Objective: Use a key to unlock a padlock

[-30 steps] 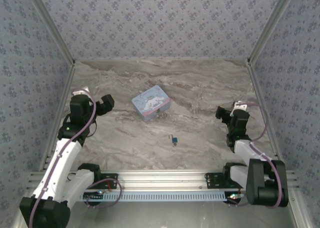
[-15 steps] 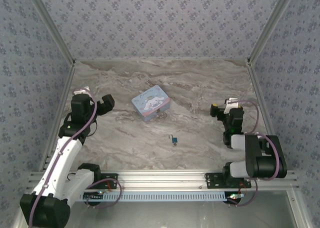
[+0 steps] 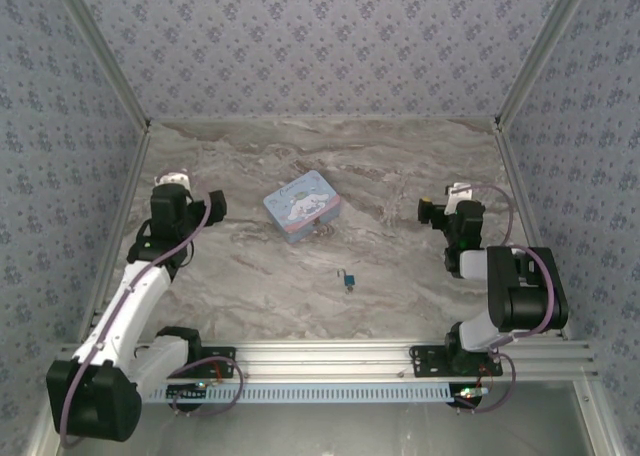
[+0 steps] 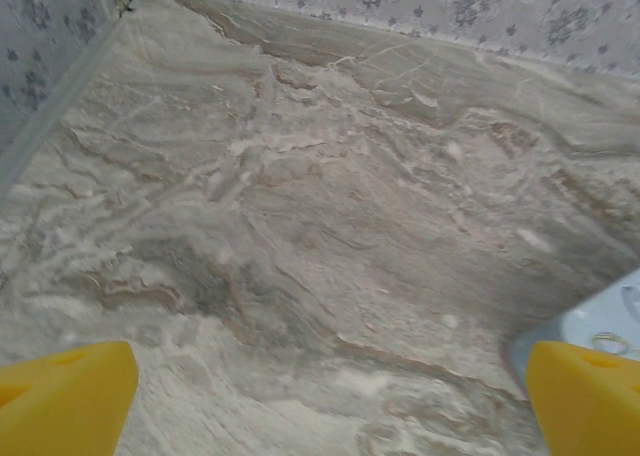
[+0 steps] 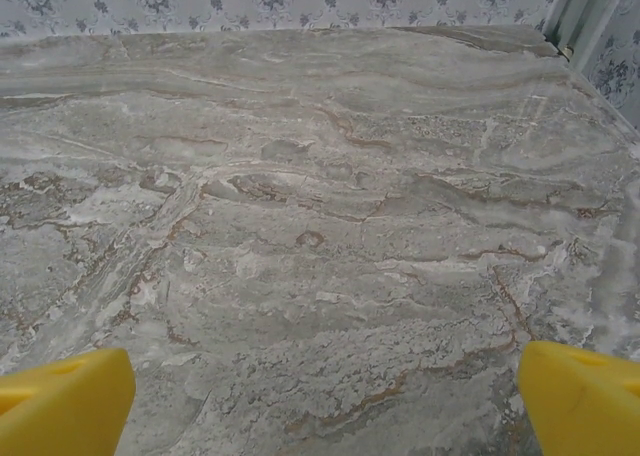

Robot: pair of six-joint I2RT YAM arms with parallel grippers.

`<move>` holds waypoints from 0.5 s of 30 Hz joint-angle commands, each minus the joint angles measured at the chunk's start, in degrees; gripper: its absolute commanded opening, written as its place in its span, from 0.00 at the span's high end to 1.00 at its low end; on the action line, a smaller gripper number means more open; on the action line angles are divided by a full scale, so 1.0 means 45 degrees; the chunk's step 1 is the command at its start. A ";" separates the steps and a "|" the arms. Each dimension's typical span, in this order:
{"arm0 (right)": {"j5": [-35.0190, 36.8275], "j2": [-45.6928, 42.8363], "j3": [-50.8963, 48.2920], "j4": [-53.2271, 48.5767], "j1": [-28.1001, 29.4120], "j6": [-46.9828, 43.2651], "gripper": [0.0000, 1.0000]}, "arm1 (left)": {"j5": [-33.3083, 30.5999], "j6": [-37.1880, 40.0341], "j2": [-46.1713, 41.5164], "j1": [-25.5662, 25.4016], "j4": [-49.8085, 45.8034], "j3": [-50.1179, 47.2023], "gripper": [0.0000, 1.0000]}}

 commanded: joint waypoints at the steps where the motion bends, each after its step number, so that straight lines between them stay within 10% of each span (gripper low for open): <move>1: -0.0031 0.0114 0.0102 -0.0522 -0.0075 -0.0028 0.00 | -0.0672 0.1879 0.0809 0.0200 0.2340 -0.0707 0.01; 15: 0.0066 0.0122 0.0102 -0.0522 -0.0026 -0.0036 0.00 | 0.1244 0.2836 0.4886 0.1569 0.9562 -0.2724 0.01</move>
